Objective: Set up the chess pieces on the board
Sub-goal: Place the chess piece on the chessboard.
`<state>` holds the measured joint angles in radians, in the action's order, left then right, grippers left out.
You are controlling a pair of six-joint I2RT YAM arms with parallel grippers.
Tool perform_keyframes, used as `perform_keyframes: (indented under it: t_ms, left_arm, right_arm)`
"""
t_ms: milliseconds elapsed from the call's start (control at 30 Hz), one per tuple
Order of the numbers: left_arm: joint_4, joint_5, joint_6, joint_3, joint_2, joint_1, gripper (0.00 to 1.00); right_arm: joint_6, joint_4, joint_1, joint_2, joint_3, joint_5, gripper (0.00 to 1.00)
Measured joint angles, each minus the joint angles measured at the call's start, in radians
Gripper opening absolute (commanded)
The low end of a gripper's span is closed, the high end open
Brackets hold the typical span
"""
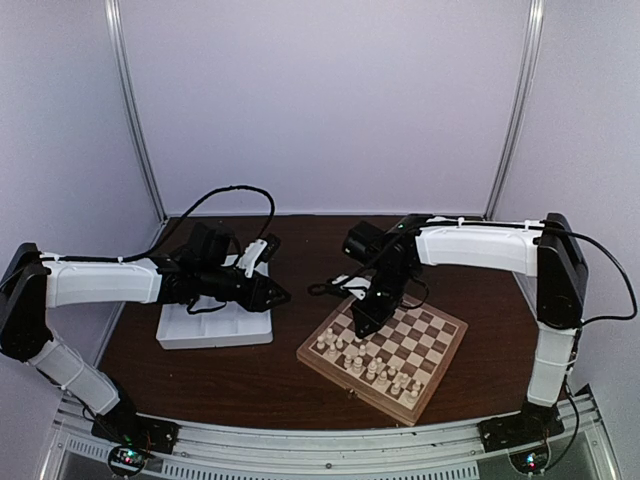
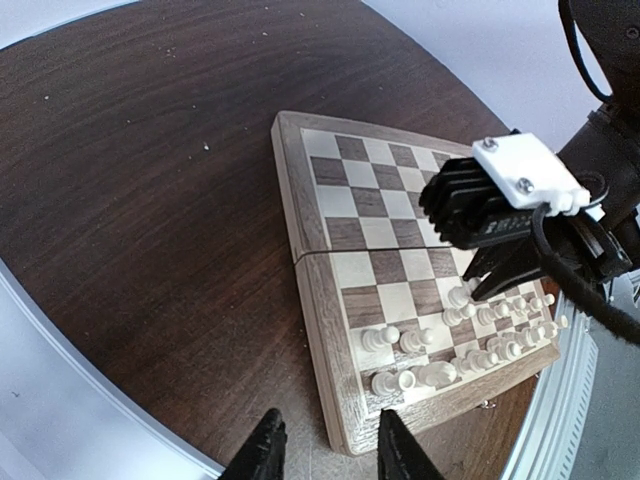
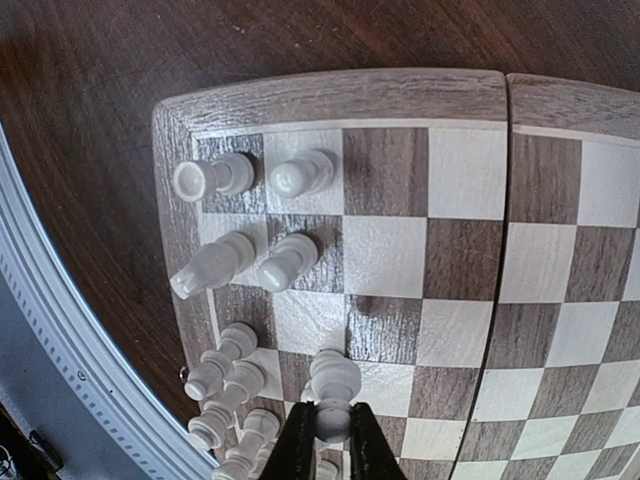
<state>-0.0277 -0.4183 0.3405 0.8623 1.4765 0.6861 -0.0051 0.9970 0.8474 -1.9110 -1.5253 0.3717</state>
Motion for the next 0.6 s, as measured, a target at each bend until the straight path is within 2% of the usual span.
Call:
perform_keyframes:
  t_ms: [600]
  left_arm:
    - [0.000,0.001,-0.002,0.000,0.000,0.000,0.32]
  right_arm:
    - [-0.016,0.009,0.032,-0.067,-0.048,0.016,0.07]
